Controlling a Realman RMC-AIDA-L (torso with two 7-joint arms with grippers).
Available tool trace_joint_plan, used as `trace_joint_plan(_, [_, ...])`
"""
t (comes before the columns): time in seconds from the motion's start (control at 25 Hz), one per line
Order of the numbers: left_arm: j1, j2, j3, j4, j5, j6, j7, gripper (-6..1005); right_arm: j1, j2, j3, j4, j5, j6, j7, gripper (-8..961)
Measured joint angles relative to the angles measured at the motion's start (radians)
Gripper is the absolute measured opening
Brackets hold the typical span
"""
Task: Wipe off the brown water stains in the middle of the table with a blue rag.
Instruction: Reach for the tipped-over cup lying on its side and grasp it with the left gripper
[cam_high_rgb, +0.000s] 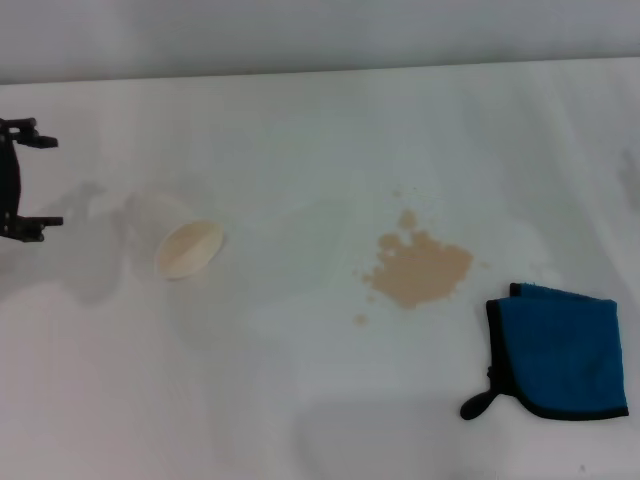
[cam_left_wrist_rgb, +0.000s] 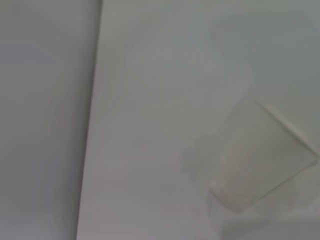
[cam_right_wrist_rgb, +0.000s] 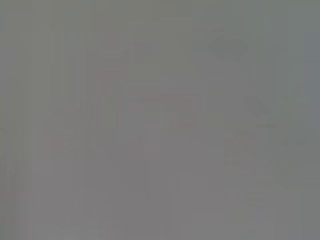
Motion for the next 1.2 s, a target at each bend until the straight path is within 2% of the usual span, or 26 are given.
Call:
trace_joint_plan(0.32, [-0.001,-0.005,0.020,-0.108,-0.032,0.112,0.216,873,-0.010,0.000,0.002,0.010,0.001,0.006,-0.002,642])
trace_joint_plan(0.52, [-0.003,-0.006,0.083,-0.171,-0.065,0.220,0.301,872,-0.011,0.000,-0.003,0.028,-0.001,0.013,-0.008,641])
trace_joint_plan(0.88, [-0.034,-0.007,0.109,-0.218,-0.157,0.220,0.388,873,-0.012,0.001,0.004,0.038,-0.002,0.013,-0.010,640])
trace_joint_plan(1.2, [-0.053,-0.007,0.149,-0.298,-0.163,0.207,0.446,863,-0.013,0.001,0.005,0.045,0.001,0.018,-0.010,638])
